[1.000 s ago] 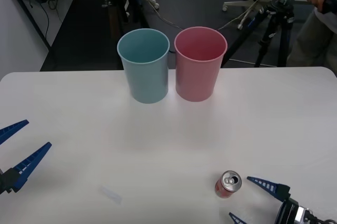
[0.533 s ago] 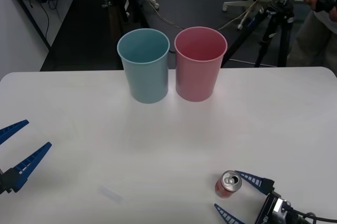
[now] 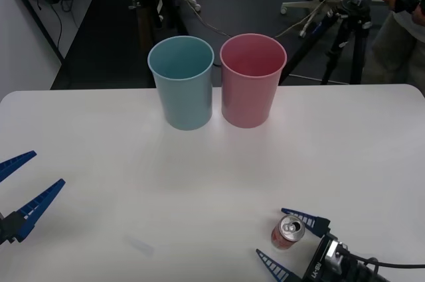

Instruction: Grasp the object on the table and drop it into the matching bin: aluminum can to the light blue bin, PET bottle to the pink bin.

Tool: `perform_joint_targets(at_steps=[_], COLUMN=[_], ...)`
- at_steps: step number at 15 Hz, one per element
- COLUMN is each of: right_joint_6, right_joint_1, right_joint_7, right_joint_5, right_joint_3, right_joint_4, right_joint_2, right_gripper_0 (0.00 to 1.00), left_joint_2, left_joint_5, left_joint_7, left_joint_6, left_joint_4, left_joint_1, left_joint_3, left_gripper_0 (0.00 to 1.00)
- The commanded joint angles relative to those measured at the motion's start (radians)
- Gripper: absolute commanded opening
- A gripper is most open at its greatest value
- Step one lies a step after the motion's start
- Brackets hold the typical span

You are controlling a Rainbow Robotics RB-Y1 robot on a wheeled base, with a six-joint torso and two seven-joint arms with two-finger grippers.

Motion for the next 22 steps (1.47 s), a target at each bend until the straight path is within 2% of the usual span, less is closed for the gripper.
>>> perform_joint_targets(at_steps=[1, 2, 3, 14, 16, 18, 22], right_joint_6=[0.003, 0.003, 0.003, -0.005, 0.000, 0.032, 0.193], right_joint_1=[-0.006, -0.006, -0.006, -0.006, 0.011, 0.034, 0.089], right_joint_7=[0.002, 0.002, 0.000, -0.003, -0.023, -0.095, -0.250], right_joint_5=[0.000, -0.002, -0.002, -0.003, -0.003, -0.003, -0.002], right_joint_3=[0.003, 0.003, 0.003, 0.003, 0.001, 0.011, 0.066], right_joint_4=[0.000, 0.000, 0.000, -0.006, -0.065, -0.154, -0.408], right_joint_2=[0.000, 0.000, 0.000, -0.002, -0.003, -0.002, -0.008], right_gripper_0=[0.81, 0.22, 0.00, 0.00, 0.00, 0.00, 0.00], left_joint_2=[0.000, 0.000, 0.000, 0.000, 0.000, 0.000, 0.000], left_joint_5=[0.000, 0.000, 0.000, 0.000, 0.000, 0.000, 0.000], left_joint_7=[0.000, 0.000, 0.000, 0.000, 0.000, 0.000, 0.000], left_joint_6=[0.000, 0.000, 0.000, 0.000, 0.000, 0.000, 0.000], left_joint_4=[0.000, 0.000, 0.000, 0.000, 0.000, 0.000, 0.000], left_joint_1=[0.000, 0.000, 0.000, 0.000, 0.000, 0.000, 0.000], left_joint_3=[0.000, 0.000, 0.000, 0.000, 0.000, 0.000, 0.000], left_gripper_0=[1.00, 1.00, 1.00, 1.00, 1.00, 1.00, 1.00])
